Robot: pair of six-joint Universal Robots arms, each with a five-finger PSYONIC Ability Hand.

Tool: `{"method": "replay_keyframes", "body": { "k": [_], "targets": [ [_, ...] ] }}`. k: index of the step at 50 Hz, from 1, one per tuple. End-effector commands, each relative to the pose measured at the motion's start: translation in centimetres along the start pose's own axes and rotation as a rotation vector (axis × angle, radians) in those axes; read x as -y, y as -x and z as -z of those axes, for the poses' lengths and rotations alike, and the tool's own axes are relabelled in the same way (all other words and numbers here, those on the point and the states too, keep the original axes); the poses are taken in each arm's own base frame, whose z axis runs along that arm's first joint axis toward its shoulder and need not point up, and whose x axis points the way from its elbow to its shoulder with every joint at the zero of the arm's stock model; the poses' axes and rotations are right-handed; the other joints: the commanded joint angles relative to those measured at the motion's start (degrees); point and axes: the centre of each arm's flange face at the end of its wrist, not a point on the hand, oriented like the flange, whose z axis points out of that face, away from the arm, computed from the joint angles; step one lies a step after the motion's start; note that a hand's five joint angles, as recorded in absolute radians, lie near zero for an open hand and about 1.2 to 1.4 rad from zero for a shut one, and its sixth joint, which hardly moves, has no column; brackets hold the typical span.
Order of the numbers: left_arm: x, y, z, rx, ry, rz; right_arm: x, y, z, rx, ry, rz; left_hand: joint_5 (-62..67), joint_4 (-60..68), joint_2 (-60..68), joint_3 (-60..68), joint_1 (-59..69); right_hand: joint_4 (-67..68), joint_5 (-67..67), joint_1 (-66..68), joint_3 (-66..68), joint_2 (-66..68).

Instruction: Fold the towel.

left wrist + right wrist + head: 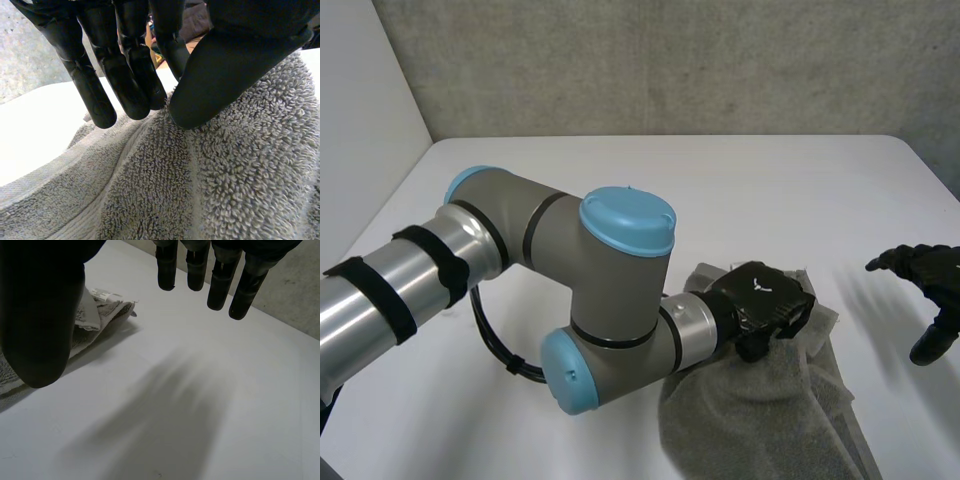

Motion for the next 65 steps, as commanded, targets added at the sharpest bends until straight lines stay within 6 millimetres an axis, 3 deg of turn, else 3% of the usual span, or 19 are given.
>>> {"method": "replay_keyframes", "body": {
  "k": [1,3,6,8,9,11,19,22,27,30,32,43,57,65],
  "targets": [
    [1.0,1.8,0.6,0.107,-0.014,-0.004,0.0,0.0,0.0,-0.001,0.001,-0.005,11.3,10.4,10.4,10.4,12.0,-5.1,-3.6,-3.5,-4.2,-4.3],
    [1.6,4.4,1.4,0.267,-0.010,-0.002,0.0,0.1,0.0,0.002,0.000,-0.008,11.3,10.4,10.4,10.4,12.0,-5.1,-3.6,-3.5,-4.2,-4.3],
    [1.9,5.5,1.9,0.342,-0.008,-0.001,0.0,0.3,0.0,0.007,0.001,-0.008,11.3,10.4,10.4,10.4,12.0,-5.1,-3.6,-3.5,-4.2,-4.3],
    [2.0,7.9,3.0,0.479,0.006,0.012,0.2,1.1,-0.1,0.032,-0.002,-0.003,11.3,10.4,10.4,10.4,12.0,-5.1,-3.6,-3.5,-4.2,-4.3],
    [2.0,7.9,3.0,0.479,0.006,0.012,0.2,1.1,-0.1,0.032,-0.002,-0.003,11.3,10.4,10.4,10.4,12.0,-5.1,-3.6,-3.5,-4.2,-4.3],
    [1.9,9.9,4.3,0.569,0.026,0.026,0.5,2.5,-0.2,0.072,-0.005,-0.017,11.3,10.4,10.4,10.4,12.0,-5.1,-3.6,-3.5,-4.2,-4.3],
    [1.3,13.0,7.6,0.673,0.058,0.011,1.4,5.7,-0.3,0.172,-0.013,-0.099,11.3,10.4,10.4,10.4,12.0,-5.1,-3.6,-3.5,-4.2,-4.3],
    [1.2,13.4,8.2,0.688,0.061,0.006,1.7,6.5,-0.4,0.197,-0.015,-0.107,11.3,10.4,10.4,10.4,12.0,-5.1,-3.6,-3.5,-4.2,-4.3],
    [0.0,15.3,11.2,0.776,0.072,0.013,2.4,9.9,-0.5,0.287,-0.004,-0.102,11.3,10.4,10.4,10.4,12.0,-5.1,-3.6,-3.5,-4.2,-4.3],
    [-0.3,15.7,12.0,0.796,0.077,0.013,2.5,10.7,-0.5,0.303,0.003,-0.088,11.3,10.4,10.4,10.4,12.0,-5.1,-3.6,-3.5,-4.2,-4.3],
    [-1.0,16.7,13.7,0.842,0.095,0.023,2.4,12.0,-0.5,0.318,0.016,-0.054,11.3,10.4,10.4,10.4,12.0,-5.1,-3.6,-3.5,-4.2,-4.3],
    [-3.0,19.0,18.8,0.975,0.146,0.092,1.9,15.5,0.0,0.374,0.058,0.003,11.3,10.4,10.4,10.4,12.0,-5.1,-3.6,-3.5,-4.2,-4.3],
    [-5.5,20.4,21.0,1.048,0.187,0.142,0.4,20.3,2.6,0.532,0.096,0.073,11.3,10.4,10.4,10.4,12.0,-5.1,-3.6,-3.5,-4.2,-4.3],
    [-6.1,20.5,21.3,1.055,0.198,0.154,-0.9,22.1,2.8,0.583,0.076,0.129,11.3,10.4,10.4,10.4,12.0,-5.1,-3.6,-3.5,-4.2,-4.3]
  ]
}}
